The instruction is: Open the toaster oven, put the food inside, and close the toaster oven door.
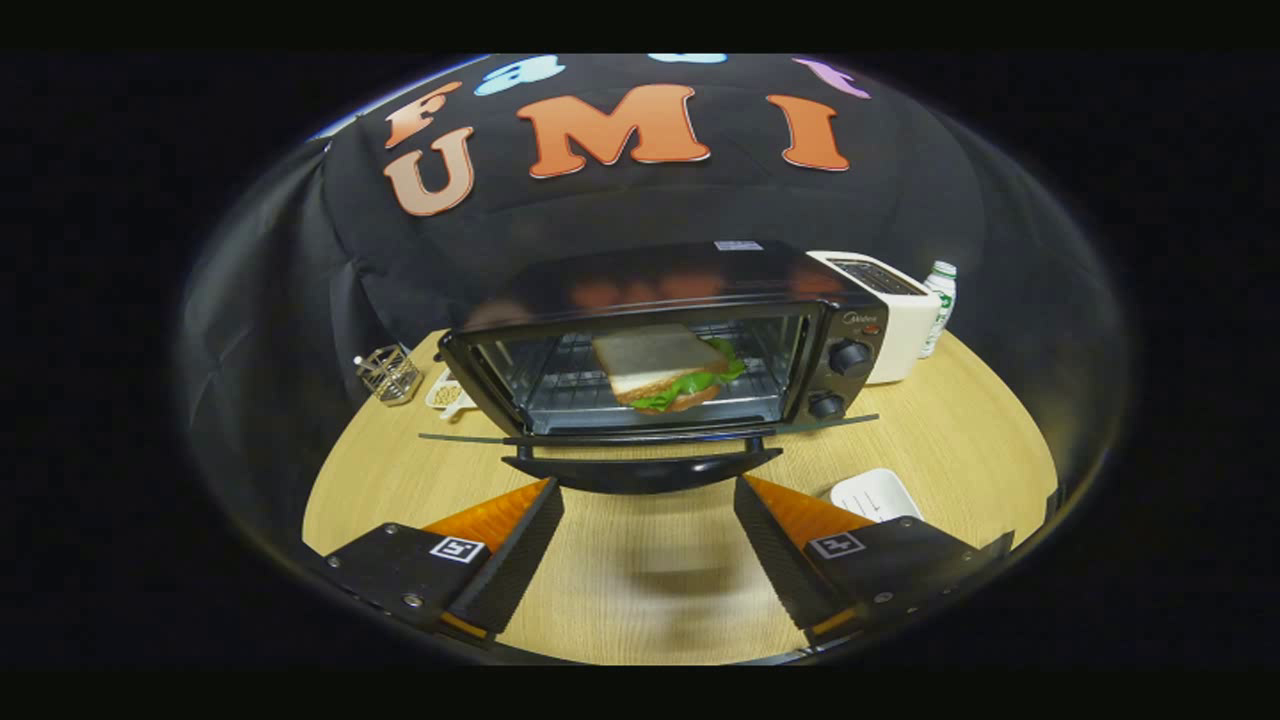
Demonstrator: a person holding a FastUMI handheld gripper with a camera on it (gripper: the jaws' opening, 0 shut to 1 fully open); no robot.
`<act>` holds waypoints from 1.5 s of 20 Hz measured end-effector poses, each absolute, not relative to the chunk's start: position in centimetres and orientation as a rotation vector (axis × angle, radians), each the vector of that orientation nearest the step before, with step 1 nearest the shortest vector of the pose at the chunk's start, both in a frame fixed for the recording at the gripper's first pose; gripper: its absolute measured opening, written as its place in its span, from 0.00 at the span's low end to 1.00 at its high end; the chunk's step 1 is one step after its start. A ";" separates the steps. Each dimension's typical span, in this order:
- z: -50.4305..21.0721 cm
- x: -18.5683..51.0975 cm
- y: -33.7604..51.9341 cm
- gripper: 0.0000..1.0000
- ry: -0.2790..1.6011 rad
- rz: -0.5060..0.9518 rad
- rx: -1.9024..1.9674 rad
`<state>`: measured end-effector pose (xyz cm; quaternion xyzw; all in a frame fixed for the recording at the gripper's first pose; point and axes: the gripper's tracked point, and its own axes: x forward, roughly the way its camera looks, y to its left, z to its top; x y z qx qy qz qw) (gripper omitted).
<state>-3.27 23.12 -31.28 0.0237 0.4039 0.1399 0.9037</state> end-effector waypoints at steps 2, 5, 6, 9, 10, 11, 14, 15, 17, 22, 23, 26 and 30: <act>-30.8 -2.5 23.3 1.00 0.822 0.290 0.060; -30.3 -1.1 23.7 1.00 0.807 0.291 0.074; -29.8 -0.6 23.7 1.00 0.800 0.288 0.072; -30.4 0.6 23.2 1.00 0.810 0.266 0.022; -30.2 0.8 23.7 1.00 0.802 0.274 0.047; -30.0 1.2 23.9 1.00 0.796 0.275 0.068; -29.0 2.3 23.6 1.00 0.772 0.269 0.088; -28.6 2.5 23.6 0.99 0.766 0.268 0.090; -27.6 3.0 23.1 1.00 0.746 0.265 0.092; -23.4 4.6 21.5 0.99 0.665 0.253 0.096; -22.2 5.0 20.9 0.99 0.641 0.250 0.087; -17.8 5.9 18.7 0.99 0.558 0.241 0.062; -11.9 6.8 15.2 0.99 0.444 0.218 0.049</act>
